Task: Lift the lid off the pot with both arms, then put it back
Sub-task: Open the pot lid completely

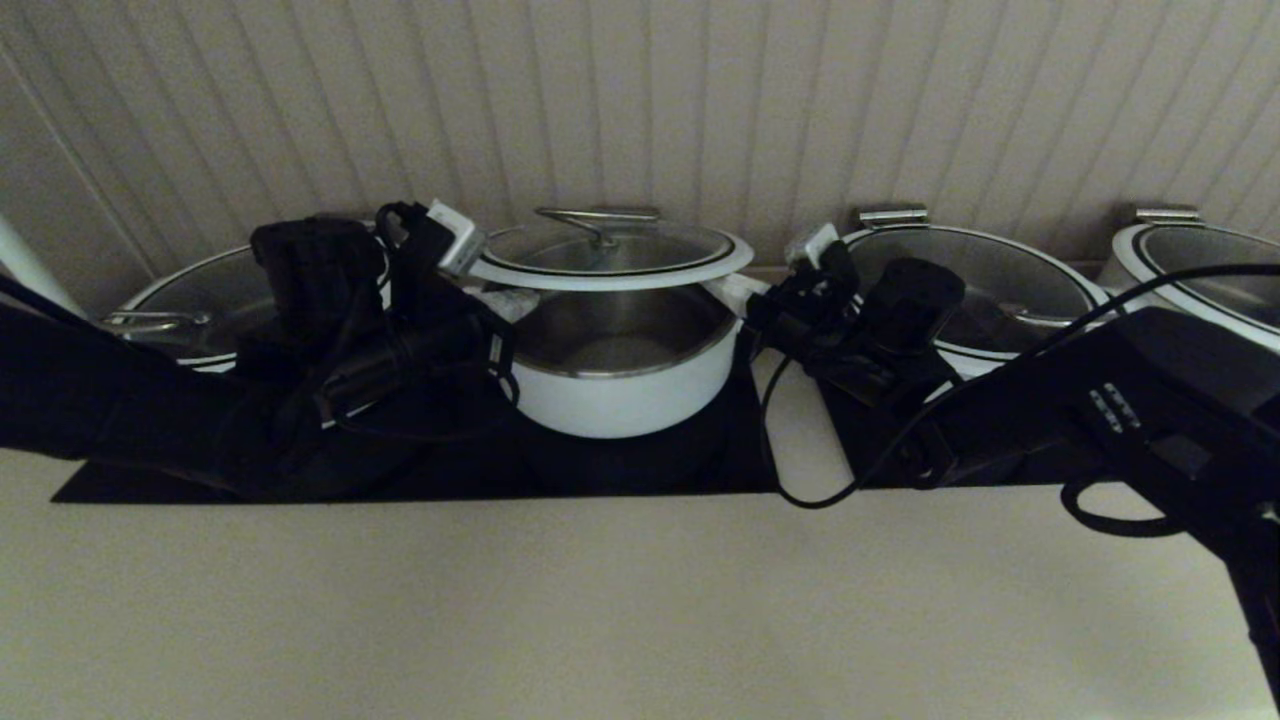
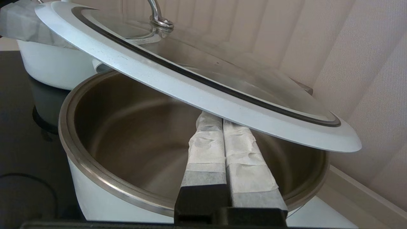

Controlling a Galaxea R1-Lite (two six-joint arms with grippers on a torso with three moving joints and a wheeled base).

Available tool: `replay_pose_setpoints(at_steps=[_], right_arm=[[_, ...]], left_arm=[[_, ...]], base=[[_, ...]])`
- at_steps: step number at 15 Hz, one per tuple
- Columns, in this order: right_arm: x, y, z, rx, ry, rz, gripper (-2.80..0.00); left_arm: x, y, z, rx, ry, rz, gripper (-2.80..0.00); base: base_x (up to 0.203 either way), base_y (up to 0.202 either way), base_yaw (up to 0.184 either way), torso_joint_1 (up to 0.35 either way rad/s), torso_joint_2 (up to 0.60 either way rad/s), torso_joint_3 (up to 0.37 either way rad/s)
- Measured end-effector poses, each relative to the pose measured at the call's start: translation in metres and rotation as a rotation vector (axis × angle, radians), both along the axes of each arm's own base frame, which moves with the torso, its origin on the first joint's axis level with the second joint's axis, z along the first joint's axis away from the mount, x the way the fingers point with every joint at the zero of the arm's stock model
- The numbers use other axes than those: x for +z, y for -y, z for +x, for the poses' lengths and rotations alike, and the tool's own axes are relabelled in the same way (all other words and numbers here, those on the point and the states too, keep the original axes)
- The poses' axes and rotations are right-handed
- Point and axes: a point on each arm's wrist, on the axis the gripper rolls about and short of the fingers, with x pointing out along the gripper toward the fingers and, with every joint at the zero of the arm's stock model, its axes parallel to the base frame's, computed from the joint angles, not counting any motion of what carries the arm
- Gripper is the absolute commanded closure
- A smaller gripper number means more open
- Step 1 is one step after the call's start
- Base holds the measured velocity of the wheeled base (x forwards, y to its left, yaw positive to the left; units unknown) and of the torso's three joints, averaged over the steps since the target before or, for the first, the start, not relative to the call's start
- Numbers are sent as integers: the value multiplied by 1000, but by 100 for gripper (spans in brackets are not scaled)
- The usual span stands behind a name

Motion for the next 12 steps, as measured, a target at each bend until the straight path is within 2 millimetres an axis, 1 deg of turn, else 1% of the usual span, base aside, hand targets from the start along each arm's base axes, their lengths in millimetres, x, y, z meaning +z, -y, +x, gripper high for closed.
replay_pose_setpoints(at_steps=[4,9,12], right_arm=[[3,-2,-2,6,6,3,0],[6,-3,-7,10,14,3,0],[2,-1,-14,12,-6,-11,0]], left_arm=[[6,1,5,3,22,-8,0],[8,2,9,3,35,-11,0],[9,3,11,4,37,-12,0]], base=[[0,0,0,0,0,0],[0,0,0,0,0,0],[0,0,0,0,0,0]])
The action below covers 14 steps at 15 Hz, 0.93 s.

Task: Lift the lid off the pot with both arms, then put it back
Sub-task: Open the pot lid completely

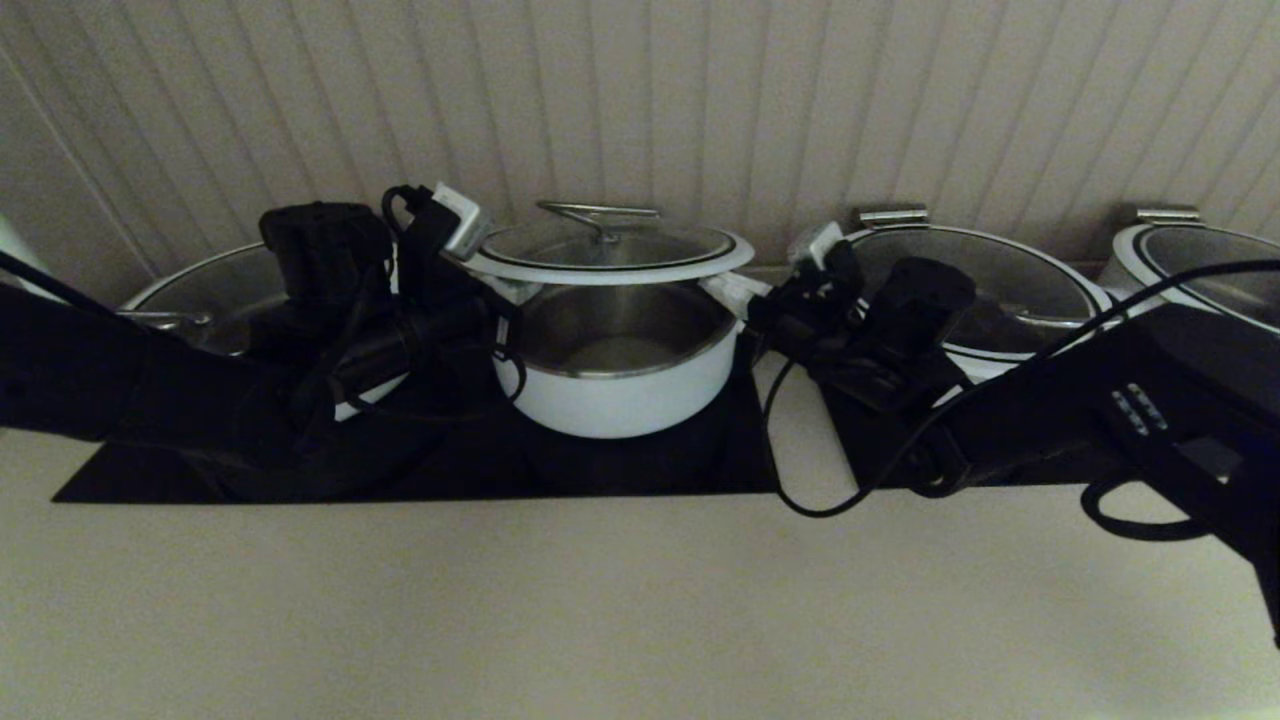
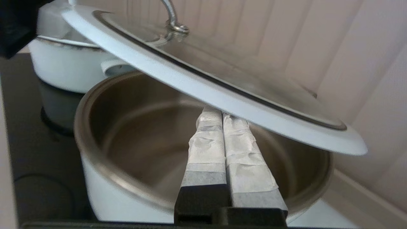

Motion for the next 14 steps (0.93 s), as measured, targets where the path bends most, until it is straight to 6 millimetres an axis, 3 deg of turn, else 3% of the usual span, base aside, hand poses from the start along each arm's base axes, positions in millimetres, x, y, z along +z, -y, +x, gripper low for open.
replay_pose_setpoints(at_steps=[8,14], right_arm=[[-25,21,-47,-1,-128,-73,0],[-21,41,-89,-11,-175,-119,0]], left_arm=[[1,0,2,1,5,-1,0],[1,0,2,1,6,-3,0]], base=[[0,0,0,0,0,0],[0,0,0,0,0,0]])
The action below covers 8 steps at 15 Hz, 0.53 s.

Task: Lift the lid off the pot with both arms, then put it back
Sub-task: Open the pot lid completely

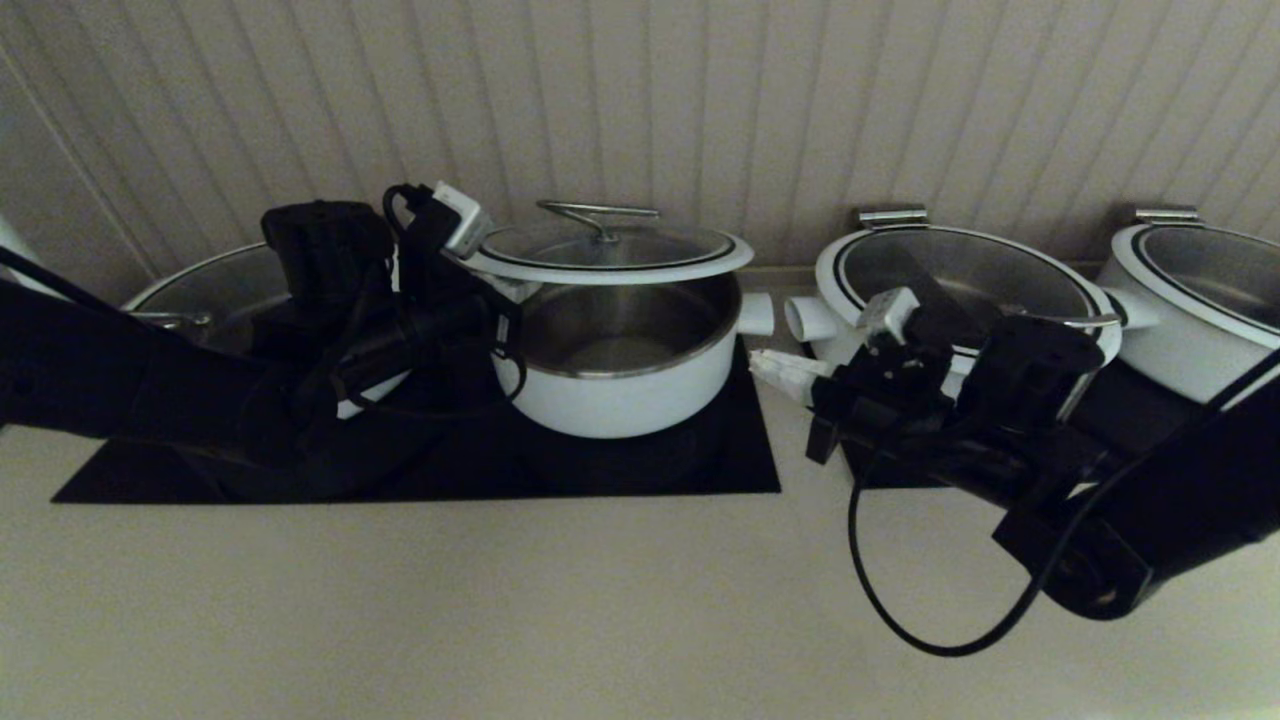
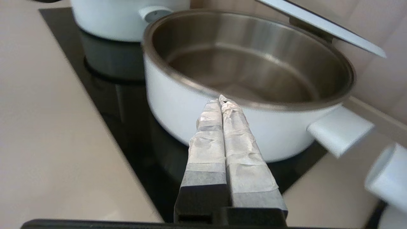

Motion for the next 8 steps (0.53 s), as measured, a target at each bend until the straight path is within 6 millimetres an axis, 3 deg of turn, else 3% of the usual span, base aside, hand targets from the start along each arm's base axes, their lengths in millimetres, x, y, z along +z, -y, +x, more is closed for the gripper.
replay_pose_setpoints(at_steps=[5,8], right_arm=[[-2,21,-37,-60,-41,-57,0],[-2,45,-51,-206,-69,-62,0]], left_arm=[[0,0,0,0,2,0,0],[1,0,-1,0,4,-1,0]], base=[[0,0,0,0,0,0],[0,0,0,0,0,0]])
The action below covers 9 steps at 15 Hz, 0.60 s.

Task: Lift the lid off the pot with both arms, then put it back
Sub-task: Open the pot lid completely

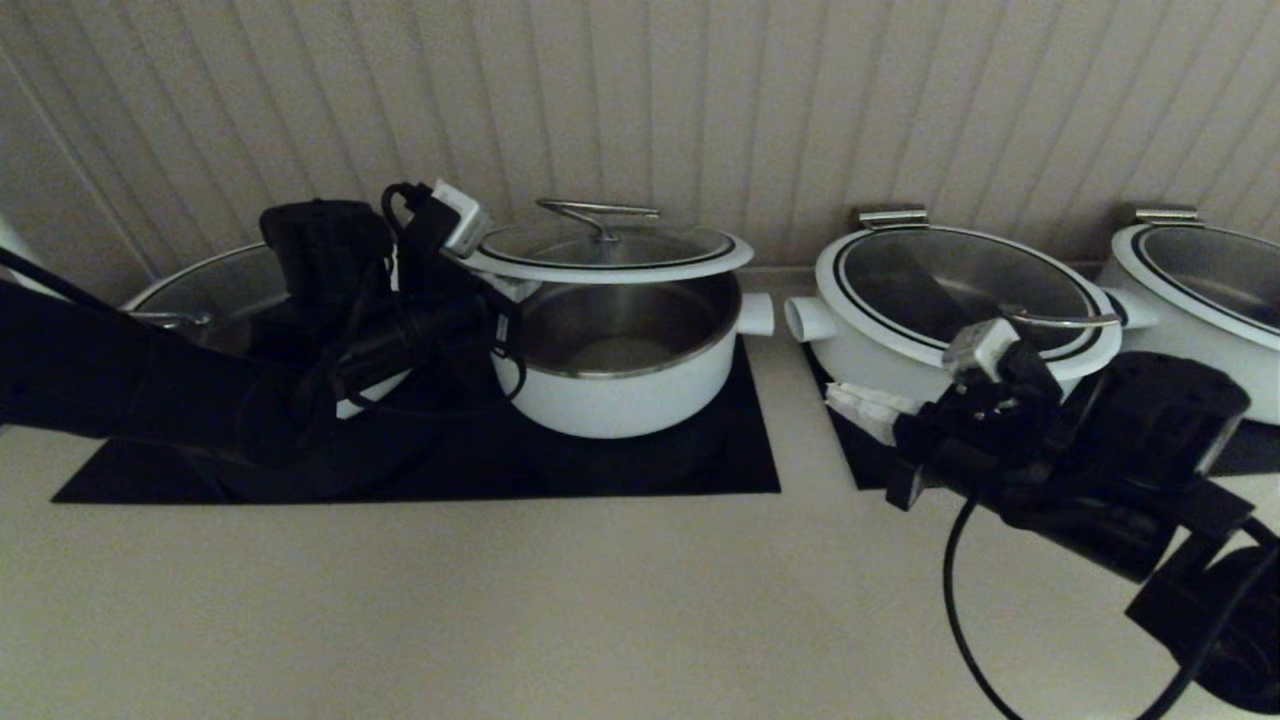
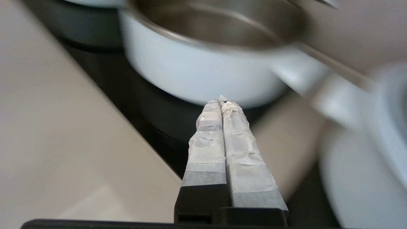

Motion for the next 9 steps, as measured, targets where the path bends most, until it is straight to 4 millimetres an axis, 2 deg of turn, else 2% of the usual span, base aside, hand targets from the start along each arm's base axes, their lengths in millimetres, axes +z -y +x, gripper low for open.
replay_pose_setpoints(at_steps=[5,9], right_arm=[[-10,51,-29,-356,-130,-35,0],[-7,72,-68,-510,-269,-36,0]], left_arm=[[2,0,-1,-1,4,-1,0],[3,0,-2,-2,9,-2,0]], base=[[0,0,0,0,0,0],[0,0,0,0,0,0]])
